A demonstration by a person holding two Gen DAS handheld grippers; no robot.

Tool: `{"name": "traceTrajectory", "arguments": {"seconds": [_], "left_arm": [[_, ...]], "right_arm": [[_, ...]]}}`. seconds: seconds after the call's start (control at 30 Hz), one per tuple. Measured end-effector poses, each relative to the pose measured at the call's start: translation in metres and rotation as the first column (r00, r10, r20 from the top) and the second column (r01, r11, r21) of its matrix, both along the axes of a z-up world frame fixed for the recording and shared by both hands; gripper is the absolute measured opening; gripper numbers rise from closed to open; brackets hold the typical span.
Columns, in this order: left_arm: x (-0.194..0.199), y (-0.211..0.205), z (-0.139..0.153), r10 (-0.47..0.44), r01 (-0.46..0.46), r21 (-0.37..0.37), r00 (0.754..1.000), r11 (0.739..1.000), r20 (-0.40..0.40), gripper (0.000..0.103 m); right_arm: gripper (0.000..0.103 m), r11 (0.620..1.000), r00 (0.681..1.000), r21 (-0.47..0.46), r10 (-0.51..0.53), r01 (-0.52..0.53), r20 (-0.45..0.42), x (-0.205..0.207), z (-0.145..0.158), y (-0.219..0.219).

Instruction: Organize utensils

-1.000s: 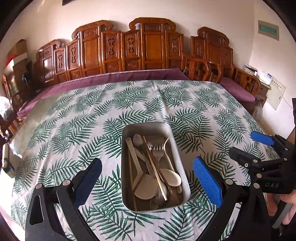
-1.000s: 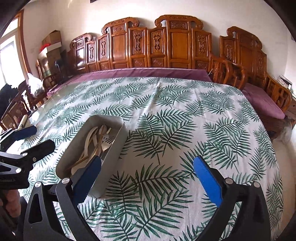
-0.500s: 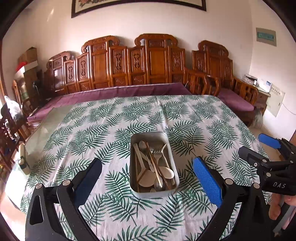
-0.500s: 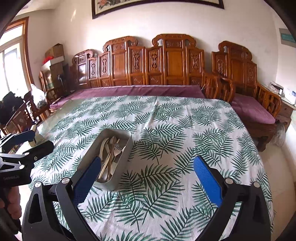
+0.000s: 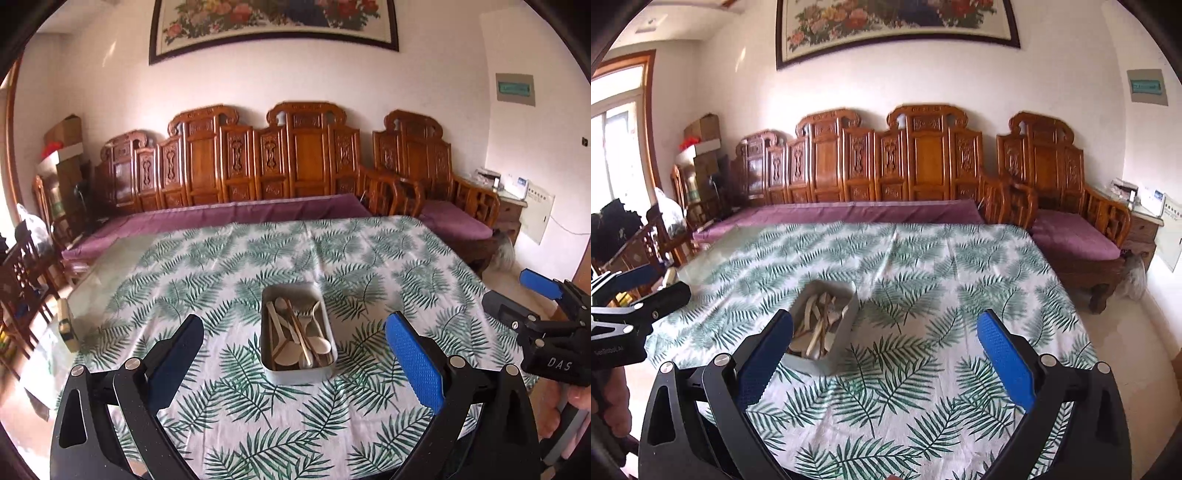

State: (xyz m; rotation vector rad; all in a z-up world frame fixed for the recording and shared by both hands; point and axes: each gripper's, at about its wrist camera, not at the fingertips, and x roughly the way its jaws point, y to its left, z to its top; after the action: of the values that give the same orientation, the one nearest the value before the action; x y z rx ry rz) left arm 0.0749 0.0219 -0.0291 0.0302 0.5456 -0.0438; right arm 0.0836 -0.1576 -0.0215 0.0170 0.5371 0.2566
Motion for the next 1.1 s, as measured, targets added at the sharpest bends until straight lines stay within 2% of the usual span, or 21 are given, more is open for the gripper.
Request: {"name": "traceTrajectory", "arguments": {"seconds": [0.17,0.33,0.57,1.1], "left_arm": [[-0.027,0.001,0.027,0.006,-0.006,-0.003,0.998,1.000,0.064,0.095],[-0.051,0.003,0.049,0.020,-0.020,-0.002,0.992,1.000,0.122,0.095],[-0.064,0.005,0.058,0.029,-0.027,-0.014,0.988,1.000,0.149,0.095],[-0.067,0.005,0.055,0.031,-0.027,-0.027,0.988,0.999,0.149,0.095]], "right_arm": [[0.100,1.000,0.997,0.024,-0.006,0.004,0.082,-0.030,0.035,-0.008],[0.100,0.999,0.991,0.033,-0.011,0.007,0.131,-0.053,0.056,-0.013],[0.100,0.999,0.989,0.037,-0.009,0.003,0.149,-0.068,0.062,-0.014],[0.100,0.999,0.989,0.037,-0.010,0.005,0.145,-0.069,0.062,-0.011]]}}
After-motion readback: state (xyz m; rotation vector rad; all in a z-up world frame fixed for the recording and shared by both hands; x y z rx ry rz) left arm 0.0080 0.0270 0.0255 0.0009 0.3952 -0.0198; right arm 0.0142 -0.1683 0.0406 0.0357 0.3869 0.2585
